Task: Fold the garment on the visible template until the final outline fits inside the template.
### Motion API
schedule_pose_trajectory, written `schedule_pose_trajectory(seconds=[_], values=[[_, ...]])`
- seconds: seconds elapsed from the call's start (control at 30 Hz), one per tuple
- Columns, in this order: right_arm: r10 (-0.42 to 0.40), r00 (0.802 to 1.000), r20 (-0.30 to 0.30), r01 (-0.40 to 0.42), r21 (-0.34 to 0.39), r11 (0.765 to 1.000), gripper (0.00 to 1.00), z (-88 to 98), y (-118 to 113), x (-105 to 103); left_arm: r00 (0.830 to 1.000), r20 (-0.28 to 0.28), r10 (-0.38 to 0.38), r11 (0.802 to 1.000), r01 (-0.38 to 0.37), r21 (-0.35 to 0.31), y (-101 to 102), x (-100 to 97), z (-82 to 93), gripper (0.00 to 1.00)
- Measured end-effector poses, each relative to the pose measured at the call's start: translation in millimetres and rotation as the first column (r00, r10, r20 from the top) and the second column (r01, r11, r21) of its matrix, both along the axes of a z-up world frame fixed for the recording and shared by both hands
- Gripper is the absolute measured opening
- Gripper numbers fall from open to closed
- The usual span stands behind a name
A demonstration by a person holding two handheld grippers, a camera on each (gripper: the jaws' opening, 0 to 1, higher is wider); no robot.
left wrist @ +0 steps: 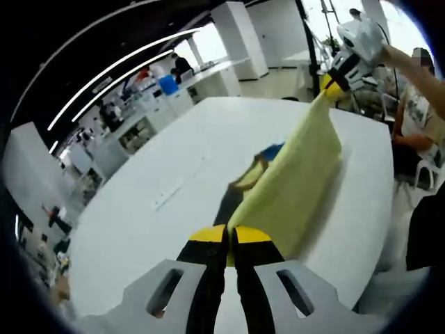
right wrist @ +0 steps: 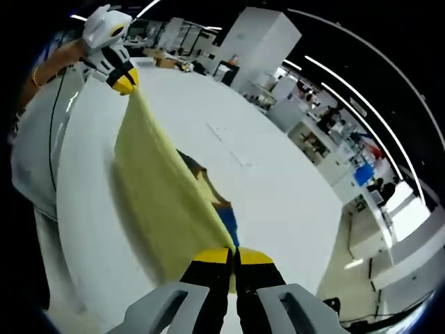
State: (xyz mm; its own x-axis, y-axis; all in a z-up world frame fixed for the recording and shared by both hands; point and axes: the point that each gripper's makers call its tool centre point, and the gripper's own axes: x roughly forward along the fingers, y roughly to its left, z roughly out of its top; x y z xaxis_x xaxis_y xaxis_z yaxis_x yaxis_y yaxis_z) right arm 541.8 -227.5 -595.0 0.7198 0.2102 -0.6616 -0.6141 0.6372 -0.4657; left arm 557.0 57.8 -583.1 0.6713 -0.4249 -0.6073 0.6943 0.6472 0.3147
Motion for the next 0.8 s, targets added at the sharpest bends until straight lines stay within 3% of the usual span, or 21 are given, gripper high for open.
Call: schedule_pose_trajectory(seconds=[0.13, 0.2, 0.43, 0.53, 0.6, 0.8], values=[[-0.012, 1.0, 0.026, 0.013, -0.038, 0.999, 0.0, -2.5, -3, 15, 1.0, 0.008, 0.016, 1.0, -0.016, -0.023, -2, 14.7, 0.9, 0.0], [-0.021, 0.998, 0.056, 0.024, -0.056, 0.998, 0.0, -2.0, -5, 25, 0.999, 0.039, 0.032, 0.998, -0.03, -0.051, -4, 28.1, 4.0, 0.0], [-0.036, 0.996, 0.081, 0.043, -0.083, 0.996, 0.0, -19.1, -5, 59, 0.998, 0.038, 0.057, 0.998, -0.056, -0.025, -5, 65.0, -18.2, 0.0], [-0.041, 0.996, 0.076, 0.048, -0.084, 0.995, 0.0, -33.3, -5, 70, 0.997, -0.008, 0.073, 0.997, -0.073, 0.0, -4, 72.6, -32.5, 0.0], [-0.062, 0.997, 0.048, 0.065, -0.065, 0.996, 0.0, -46.7, -7, 76, 0.998, -0.005, 0.062, 0.998, -0.062, 0.016, -7, 79.5, -38.5, 0.0], [-0.085, 0.996, 0.013, 0.086, -0.105, 0.991, 0.0, -72.7, -16, 92, 0.997, -0.045, 0.069, 0.997, -0.067, 0.024, -9, 99.9, -62.5, 0.0]])
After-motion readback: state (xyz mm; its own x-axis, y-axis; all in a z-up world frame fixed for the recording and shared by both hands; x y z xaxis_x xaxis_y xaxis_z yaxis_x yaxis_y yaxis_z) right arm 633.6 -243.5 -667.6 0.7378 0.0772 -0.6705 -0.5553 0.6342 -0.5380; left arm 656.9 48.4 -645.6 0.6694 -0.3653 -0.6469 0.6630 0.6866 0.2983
